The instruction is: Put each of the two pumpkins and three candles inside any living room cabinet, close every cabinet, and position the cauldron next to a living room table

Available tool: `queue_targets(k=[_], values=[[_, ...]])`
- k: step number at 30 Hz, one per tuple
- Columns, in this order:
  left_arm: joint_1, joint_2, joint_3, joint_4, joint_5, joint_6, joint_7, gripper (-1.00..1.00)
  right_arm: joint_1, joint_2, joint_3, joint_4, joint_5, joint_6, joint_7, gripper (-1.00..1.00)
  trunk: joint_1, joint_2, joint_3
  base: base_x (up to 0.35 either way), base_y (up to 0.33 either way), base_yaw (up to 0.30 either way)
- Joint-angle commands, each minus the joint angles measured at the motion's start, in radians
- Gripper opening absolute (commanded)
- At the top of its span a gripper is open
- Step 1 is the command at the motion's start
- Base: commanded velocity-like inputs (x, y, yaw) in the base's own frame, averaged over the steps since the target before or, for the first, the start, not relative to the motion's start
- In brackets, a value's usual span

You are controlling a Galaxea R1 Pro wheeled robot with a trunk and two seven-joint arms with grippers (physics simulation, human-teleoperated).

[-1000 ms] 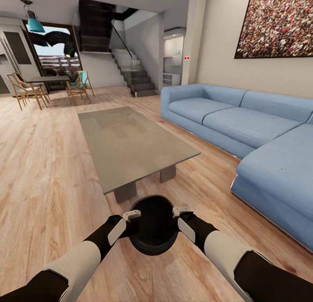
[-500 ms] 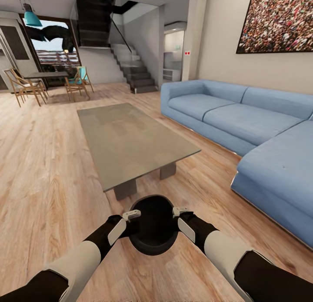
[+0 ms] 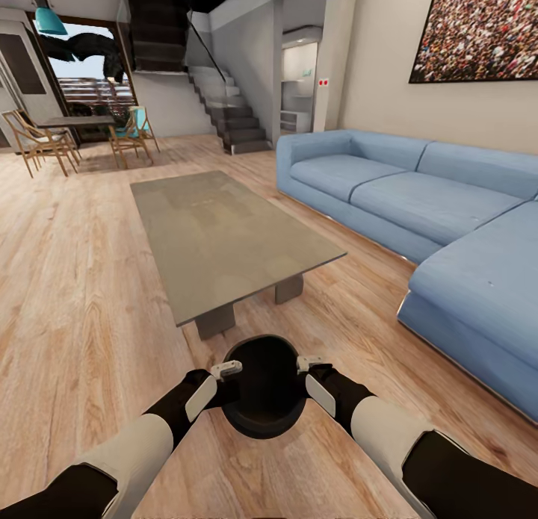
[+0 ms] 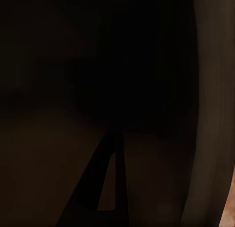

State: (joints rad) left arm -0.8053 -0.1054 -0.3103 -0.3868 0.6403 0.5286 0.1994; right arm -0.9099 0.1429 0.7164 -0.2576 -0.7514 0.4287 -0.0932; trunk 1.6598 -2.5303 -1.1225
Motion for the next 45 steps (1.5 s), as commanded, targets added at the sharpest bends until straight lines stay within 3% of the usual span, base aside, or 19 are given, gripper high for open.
queue_targets(k=[1,45], values=[[0.000,0.001,-0.005,0.000,-0.002,0.005,0.009,-1.00,-0.001,0.000,0.001,-0.015,0.005,-0.056,-0.008,-1.00,0.000,-0.001,-0.002,0.000,0.000,0.000],[0.000,0.001,-0.006,0.000,-0.002,0.005,0.009,-1.00,-0.001,0.000,0.001,-0.015,0.004,-0.056,-0.008,-1.00,0.000,-0.001,-0.073,0.000,0.000,0.000]])
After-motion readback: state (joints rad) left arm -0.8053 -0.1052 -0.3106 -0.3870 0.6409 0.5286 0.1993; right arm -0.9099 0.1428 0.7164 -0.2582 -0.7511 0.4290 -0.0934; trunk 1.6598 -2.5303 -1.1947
